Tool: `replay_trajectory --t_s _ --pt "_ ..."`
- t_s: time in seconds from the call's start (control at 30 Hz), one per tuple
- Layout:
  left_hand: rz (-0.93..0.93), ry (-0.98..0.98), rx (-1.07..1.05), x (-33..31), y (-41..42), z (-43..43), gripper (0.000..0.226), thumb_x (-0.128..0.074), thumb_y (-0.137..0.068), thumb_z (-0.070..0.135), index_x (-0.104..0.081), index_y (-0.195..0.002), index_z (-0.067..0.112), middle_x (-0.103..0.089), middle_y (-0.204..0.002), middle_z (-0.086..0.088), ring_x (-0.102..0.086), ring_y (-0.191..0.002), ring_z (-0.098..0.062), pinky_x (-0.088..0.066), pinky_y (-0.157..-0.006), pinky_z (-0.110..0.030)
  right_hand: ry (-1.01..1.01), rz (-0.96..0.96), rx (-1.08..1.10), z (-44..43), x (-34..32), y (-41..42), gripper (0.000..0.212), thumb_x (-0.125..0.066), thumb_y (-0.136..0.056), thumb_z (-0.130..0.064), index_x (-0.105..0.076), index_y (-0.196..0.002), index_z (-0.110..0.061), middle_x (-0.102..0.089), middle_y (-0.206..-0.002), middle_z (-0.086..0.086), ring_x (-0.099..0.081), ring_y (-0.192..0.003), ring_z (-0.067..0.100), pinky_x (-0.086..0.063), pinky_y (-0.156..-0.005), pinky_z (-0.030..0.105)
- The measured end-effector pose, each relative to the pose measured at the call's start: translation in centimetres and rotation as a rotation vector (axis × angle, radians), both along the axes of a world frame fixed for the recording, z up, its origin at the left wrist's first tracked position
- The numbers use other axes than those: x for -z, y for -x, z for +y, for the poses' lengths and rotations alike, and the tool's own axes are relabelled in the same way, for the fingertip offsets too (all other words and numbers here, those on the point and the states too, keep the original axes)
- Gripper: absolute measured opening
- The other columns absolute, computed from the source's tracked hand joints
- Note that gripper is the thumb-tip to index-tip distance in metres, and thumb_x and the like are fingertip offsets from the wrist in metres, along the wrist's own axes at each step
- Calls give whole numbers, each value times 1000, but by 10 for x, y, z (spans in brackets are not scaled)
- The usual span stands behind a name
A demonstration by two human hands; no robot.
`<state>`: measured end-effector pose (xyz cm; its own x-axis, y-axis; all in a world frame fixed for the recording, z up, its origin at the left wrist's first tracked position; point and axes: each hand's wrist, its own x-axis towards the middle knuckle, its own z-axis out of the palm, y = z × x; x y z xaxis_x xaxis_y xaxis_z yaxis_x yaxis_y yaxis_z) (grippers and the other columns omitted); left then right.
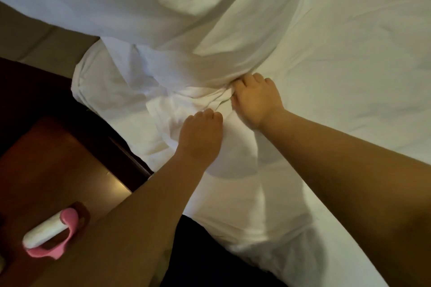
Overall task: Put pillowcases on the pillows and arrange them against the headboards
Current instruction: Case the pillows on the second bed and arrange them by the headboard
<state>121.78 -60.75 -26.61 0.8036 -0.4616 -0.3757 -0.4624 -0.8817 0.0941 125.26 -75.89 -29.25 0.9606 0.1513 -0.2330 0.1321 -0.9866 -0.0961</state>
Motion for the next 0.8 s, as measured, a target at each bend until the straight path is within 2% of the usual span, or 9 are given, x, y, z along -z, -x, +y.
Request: replay_trajectory --t_s 0.1,0.17,0.27,0.4,0.57,0.63,0.7,0.77,0.8 --pt "-5 60 -8 -6 -1 -10 23 -35 -97 15 -52 -112 11 -55 -109 -7 -54 -96 -25 -32 -73 -30 6 -66 134 -15 4 -3 33 -51 -89 -26 -59 -111 -2 -59 -109 17 -55 -100 37 -42 -79 44" --pt "-44 30 20 -4 -13 -18 21 -44 -93 13 -56 -111 11 -57 -101 -8 -57 -89 -26 -35 -67 -31 -2 -93 208 -24 6 -9 38 -52 -88 -28 -56 -115 -1 -57 -113 18 -53 -101 37 -42 -79 44" --pt "-227 13 78 8 -31 -32 14 -65 -73 6 -68 -85 13 -60 -70 -6 -59 -61 -25 -43 -52 -30 -47 -105 169 -40 8 -15 44 -56 -86 -30 -55 -119 -1 -54 -122 18 -51 -107 38 -43 -82 46" --pt "-324 -60 181 18 -49 -45 18 -54 -82 6 -67 -76 17 -61 -67 -2 -59 -60 -22 -43 -56 -30 -168 -86 168 -50 17 -19 53 -55 -86 -30 -46 -134 -8 -47 -138 11 -44 -125 31 -45 -92 43" --pt "-173 -183 206 29 -59 -60 16 -58 -71 6 -66 -60 16 -60 -57 -3 -58 -50 -21 -45 -49 -26 -303 -92 149 -59 16 -29 54 -54 -84 -16 -46 -136 -7 -49 -138 12 -46 -124 30 -40 -95 38" --pt "-183 -232 196 21 -66 -74 12 -73 -62 12 -65 -54 17 -59 -53 -3 -58 -45 -19 -44 -45 -24 -264 -76 108 -64 17 -33 48 -50 -86 -16 -48 -134 -7 -51 -136 13 -46 -124 31 -36 -99 39" --pt "-32 -267 154 6 -71 -78 12 -78 -68 17 -69 -69 10 -65 -68 -7 -65 -62 -23 -46 -54 -30 -197 -49 68 -69 19 -37 45 -46 -90 -19 -46 -135 -9 -49 -139 12 -41 -130 29 -27 -109 41" --pt "67 -160 -13 6 -76 -80 13 -55 -90 9 -61 -100 5 -62 -98 -11 -62 -90 -29 -40 -67 -34 -162 -61 32 -75 18 -41 46 -47 -90 -22 -48 -134 -9 -50 -138 13 -40 -131 29 -26 -110 44" --pt "68 -82 -60 8 -74 -74 16 -49 -92 5 -57 -105 3 -60 -102 -12 -60 -93 -31 -38 -68 -35 -156 -73 17 -77 18 -43 46 -48 -89 -23 -49 -133 -9 -52 -136 14 -41 -130 31 -27 -109 46"
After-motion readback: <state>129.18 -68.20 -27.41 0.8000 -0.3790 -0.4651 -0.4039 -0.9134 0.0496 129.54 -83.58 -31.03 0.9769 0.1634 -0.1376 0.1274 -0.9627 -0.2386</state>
